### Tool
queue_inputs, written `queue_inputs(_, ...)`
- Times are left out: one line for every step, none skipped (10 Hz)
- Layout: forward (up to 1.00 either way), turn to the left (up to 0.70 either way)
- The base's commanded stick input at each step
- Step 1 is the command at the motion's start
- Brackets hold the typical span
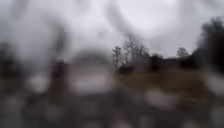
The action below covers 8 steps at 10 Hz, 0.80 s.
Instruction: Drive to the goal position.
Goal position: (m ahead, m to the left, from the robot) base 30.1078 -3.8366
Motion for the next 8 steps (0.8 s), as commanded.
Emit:
queue_inputs(0.85,0.34)
queue_inputs(0.85,0.34)
queue_inputs(0.85,0.17)
queue_inputs(0.85,0.0)
queue_inputs(0.85,0.0)
queue_inputs(0.85,0.06)
queue_inputs(0.85,0.34)
queue_inputs(0.85,0.34)
